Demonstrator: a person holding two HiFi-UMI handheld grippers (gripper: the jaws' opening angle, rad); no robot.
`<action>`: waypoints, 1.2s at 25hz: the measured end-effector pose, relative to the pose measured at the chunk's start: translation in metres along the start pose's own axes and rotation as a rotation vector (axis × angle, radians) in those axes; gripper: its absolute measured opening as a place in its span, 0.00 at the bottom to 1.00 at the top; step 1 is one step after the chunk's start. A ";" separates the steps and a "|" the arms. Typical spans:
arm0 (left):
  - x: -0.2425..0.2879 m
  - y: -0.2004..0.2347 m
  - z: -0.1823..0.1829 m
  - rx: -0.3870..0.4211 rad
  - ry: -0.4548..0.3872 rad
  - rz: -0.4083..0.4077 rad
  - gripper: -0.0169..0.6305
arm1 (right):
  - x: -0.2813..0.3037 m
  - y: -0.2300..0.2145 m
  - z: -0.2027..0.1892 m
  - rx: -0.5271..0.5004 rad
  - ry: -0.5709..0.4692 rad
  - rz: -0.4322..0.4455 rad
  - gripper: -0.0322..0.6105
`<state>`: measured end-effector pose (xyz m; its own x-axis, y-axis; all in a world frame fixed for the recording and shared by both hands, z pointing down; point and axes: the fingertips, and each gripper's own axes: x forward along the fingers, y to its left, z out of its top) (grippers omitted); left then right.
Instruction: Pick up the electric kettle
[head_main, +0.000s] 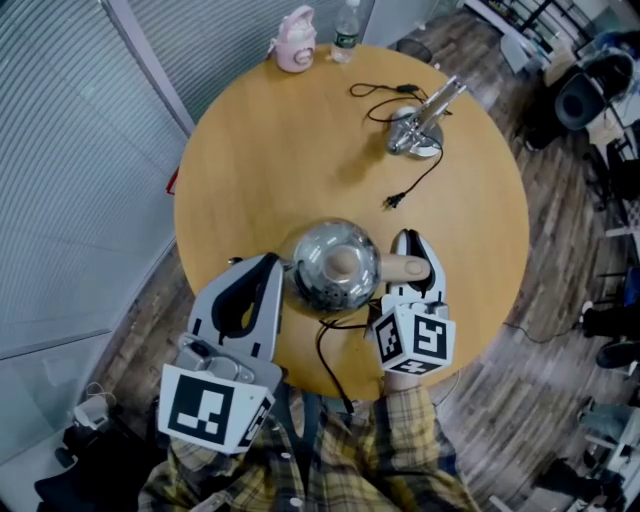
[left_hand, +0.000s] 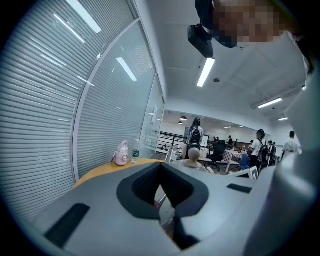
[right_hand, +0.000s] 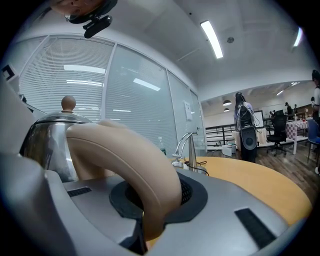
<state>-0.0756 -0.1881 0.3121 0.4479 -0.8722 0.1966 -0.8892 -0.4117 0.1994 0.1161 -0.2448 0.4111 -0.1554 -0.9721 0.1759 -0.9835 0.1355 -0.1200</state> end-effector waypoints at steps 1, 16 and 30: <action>-0.002 -0.001 0.005 0.004 -0.009 -0.002 0.03 | -0.002 0.000 0.004 0.003 0.002 -0.003 0.14; -0.023 -0.037 0.076 0.004 -0.088 -0.088 0.03 | -0.061 -0.024 0.069 -0.016 0.012 -0.033 0.14; -0.033 -0.083 0.079 0.034 -0.089 -0.173 0.03 | -0.146 -0.083 0.088 -0.017 0.019 -0.127 0.14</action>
<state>-0.0237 -0.1455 0.2128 0.5858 -0.8068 0.0761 -0.8029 -0.5650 0.1903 0.2287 -0.1309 0.3092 -0.0313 -0.9778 0.2071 -0.9967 0.0151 -0.0795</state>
